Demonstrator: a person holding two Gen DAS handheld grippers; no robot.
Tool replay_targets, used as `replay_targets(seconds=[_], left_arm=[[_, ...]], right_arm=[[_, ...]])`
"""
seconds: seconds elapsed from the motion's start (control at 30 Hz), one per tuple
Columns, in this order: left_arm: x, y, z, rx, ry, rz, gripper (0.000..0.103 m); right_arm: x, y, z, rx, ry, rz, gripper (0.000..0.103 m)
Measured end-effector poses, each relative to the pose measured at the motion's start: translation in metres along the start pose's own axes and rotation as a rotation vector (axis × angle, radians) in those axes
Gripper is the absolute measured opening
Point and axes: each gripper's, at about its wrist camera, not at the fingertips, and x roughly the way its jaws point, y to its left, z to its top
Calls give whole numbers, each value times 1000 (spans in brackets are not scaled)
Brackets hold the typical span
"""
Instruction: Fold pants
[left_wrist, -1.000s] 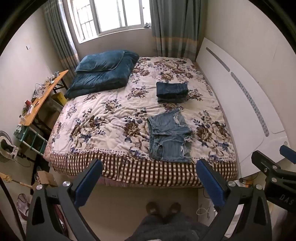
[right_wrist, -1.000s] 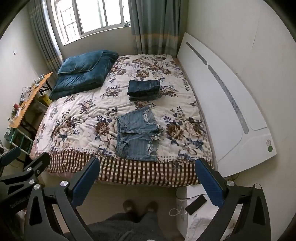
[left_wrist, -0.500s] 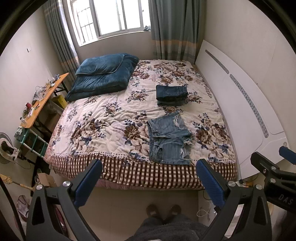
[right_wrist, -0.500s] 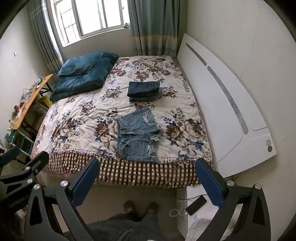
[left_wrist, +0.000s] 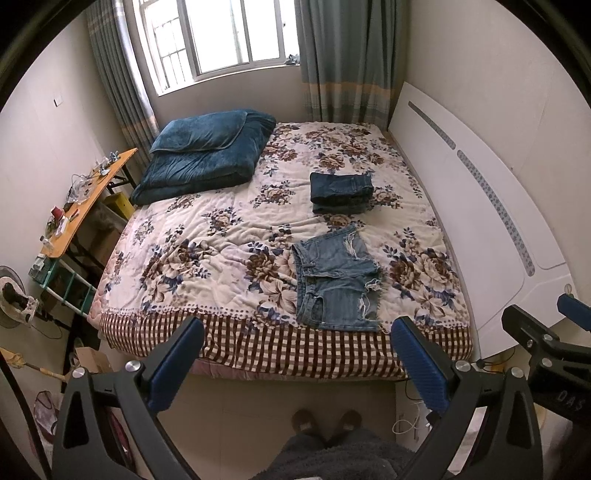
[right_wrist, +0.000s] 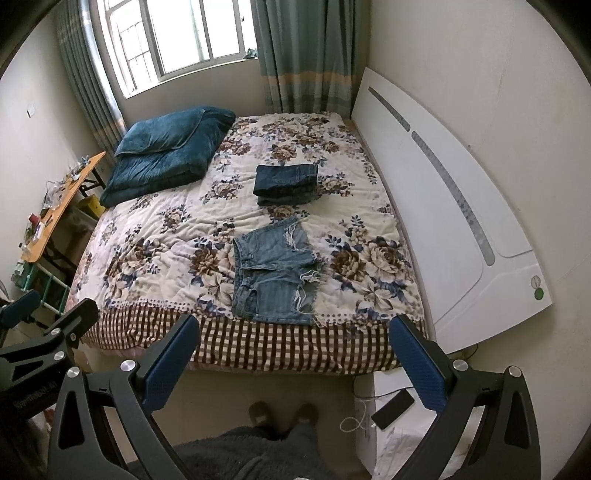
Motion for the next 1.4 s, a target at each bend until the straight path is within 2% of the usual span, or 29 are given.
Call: replay_targets(seconds=[0.2, 0.23, 0.3, 0.47, 0.6, 0.7, 1.07, 1.4], left_arm=[[-2, 0, 7, -1, -3, 1, 103], [-2, -1, 7, 2, -4, 2, 103], [-2, 0, 4, 1, -5, 1, 103], [-3, 1, 7, 2, -6, 1, 103], [-3, -1, 3, 4, -8, 3, 103], [-4, 0, 5, 2, -10, 2, 103], [-4, -1, 3, 2, -12, 2, 103], [-5, -1, 3, 4, -16, 4, 103]], right_arm=[[6, -2, -1, 0, -5, -1, 103], [-8, -7, 5, 1, -5, 0, 103], [-10, -6, 8, 2, -5, 1, 103], [-5, -7, 0, 3, -8, 4, 103], [-26, -3, 24, 6, -11, 6, 103], [-28, -2, 27, 6, -14, 6, 103], [-24, -6, 20, 6, -18, 9, 103], [-34, -2, 32, 7, -22, 16, 103]])
